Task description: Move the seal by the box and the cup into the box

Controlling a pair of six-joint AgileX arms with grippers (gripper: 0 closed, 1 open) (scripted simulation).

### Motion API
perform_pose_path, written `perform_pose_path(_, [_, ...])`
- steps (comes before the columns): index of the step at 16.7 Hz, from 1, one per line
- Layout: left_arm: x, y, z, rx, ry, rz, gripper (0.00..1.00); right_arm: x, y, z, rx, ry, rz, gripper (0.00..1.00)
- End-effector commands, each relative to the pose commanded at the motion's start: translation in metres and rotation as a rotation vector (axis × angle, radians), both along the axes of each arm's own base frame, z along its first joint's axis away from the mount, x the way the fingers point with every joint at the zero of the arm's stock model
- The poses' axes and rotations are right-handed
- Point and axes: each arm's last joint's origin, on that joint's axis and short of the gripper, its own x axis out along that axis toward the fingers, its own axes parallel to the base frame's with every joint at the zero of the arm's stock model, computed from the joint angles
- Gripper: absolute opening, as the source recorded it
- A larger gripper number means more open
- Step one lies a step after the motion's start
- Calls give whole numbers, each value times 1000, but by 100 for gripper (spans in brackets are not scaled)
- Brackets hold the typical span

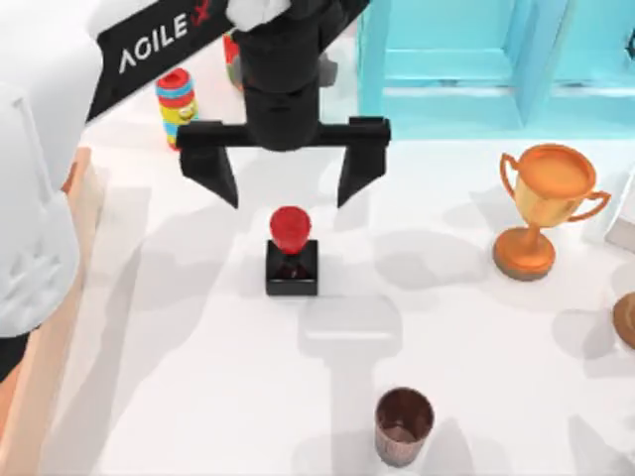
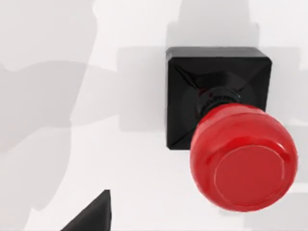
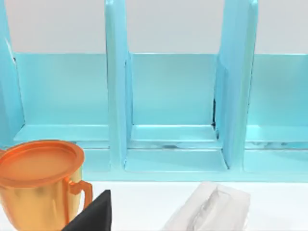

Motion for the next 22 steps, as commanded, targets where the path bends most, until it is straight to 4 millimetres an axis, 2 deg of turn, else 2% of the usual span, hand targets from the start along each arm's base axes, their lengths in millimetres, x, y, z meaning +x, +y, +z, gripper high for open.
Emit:
perform_pose_path(2, [1,-1,-15,1,2,-1,100,0,0,0,0,0,0,100])
perform_pose_path(7, [0,-1,-68,-1,-1,-1,100,0,0,0,0,0,0,100])
perform_pose_path(9, [-1,-1,-76,1,1,-1,100,0,0,0,0,0,0,100])
perform_pose_path(12, [-1,-1,-76,1,1,-1,100,0,0,0,0,0,0,100])
perform_pose_path(22, [-1,-1,-76,1,1,-1,25,0,0,0,0,0,0,100])
